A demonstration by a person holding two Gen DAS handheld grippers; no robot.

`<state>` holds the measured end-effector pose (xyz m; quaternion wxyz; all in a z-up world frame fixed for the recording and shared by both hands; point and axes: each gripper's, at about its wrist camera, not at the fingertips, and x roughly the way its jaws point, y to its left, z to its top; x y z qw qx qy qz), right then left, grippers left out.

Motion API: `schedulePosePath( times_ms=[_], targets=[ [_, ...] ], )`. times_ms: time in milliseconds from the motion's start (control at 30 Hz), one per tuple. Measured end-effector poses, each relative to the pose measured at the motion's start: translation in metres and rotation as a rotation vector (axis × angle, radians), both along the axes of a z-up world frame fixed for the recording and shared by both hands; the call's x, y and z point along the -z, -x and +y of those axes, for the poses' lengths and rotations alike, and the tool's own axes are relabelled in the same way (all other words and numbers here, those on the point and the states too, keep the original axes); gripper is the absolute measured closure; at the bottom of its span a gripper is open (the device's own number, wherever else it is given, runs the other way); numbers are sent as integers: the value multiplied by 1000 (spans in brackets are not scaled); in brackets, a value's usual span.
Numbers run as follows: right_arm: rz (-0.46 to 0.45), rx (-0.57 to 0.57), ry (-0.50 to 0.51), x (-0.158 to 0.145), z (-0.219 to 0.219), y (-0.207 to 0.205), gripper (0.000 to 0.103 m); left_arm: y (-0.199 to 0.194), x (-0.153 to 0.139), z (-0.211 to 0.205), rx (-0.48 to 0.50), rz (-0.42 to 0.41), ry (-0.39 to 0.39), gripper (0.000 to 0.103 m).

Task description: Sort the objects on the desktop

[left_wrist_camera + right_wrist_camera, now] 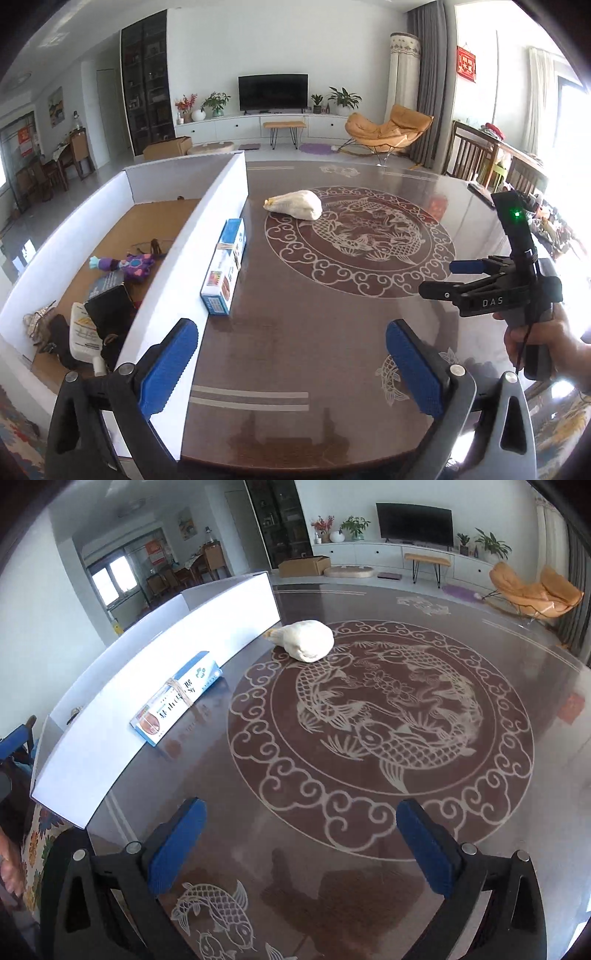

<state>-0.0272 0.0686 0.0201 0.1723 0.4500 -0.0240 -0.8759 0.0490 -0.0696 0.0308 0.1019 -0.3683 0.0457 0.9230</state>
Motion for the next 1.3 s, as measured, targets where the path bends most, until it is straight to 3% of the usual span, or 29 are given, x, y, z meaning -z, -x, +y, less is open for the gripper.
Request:
schedulePosePath(
  times_ms=[67, 200, 433, 800, 1033, 1300],
  targets=[
    [-5, 30, -16, 9, 24, -13, 0, 13, 23, 14, -28, -45, 24, 0],
    [13, 41, -79, 19, 43, -35, 0, 26, 50, 16, -100, -87, -4, 0],
    [19, 15, -161, 36, 39, -44, 0, 46, 78, 1, -175, -158, -21, 0],
    [21, 39, -156, 37, 43, -44, 0, 69, 92, -10, -237, -199, -66, 0],
    [20, 30, -188, 37, 40, -45, 0, 85, 96, -3, -281, -200, 13, 0],
    [22, 28, -165, 37, 42, -45, 0, 123, 94, 0, -361, -265, -5, 0]
  ],
)
